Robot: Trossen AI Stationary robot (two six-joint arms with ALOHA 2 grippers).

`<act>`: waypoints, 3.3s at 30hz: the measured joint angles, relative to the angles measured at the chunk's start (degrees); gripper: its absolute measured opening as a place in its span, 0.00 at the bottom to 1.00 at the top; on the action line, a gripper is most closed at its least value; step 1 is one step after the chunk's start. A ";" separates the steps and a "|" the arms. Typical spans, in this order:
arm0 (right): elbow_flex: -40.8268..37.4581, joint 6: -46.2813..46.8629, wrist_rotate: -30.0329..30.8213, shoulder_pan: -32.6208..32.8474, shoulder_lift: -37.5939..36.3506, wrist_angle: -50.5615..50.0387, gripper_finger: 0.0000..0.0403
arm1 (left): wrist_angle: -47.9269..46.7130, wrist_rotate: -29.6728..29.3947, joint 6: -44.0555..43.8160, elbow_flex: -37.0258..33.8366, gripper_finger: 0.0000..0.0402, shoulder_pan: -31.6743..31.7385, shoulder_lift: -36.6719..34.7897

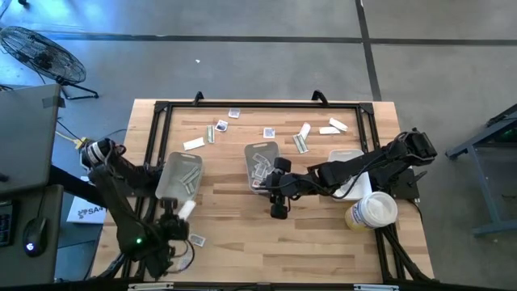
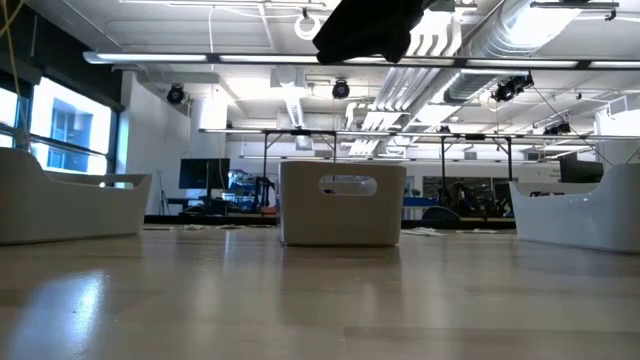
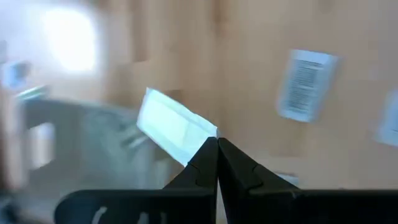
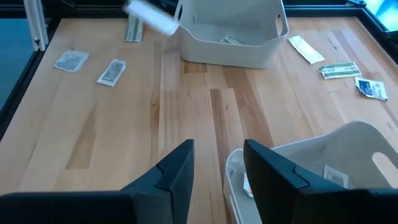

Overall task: Pick & Place First Aid Supplies
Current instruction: Put the bandage pack into the left gray bin

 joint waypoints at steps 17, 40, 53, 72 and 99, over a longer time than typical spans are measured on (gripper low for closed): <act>0.00 -1.87 -2.57 5.75 0.00 -0.82 0.33 | -6.05 0.46 8.19 -8.35 0.00 30.80 -10.78; 0.00 0.22 -1.07 13.00 0.00 -3.61 0.33 | 16.98 14.29 24.07 -24.16 0.12 50.95 -15.79; 0.00 0.22 0.79 12.63 0.00 -3.65 0.33 | 6.69 22.39 13.44 -14.76 0.30 50.03 -16.03; 0.00 -4.96 1.48 8.31 0.02 -3.96 0.33 | 15.39 27.00 -25.98 -13.75 0.30 9.83 -16.01; 0.00 -7.52 -3.19 3.52 0.02 -3.96 0.33 | 28.94 24.51 -57.01 -19.59 0.30 -0.43 -2.21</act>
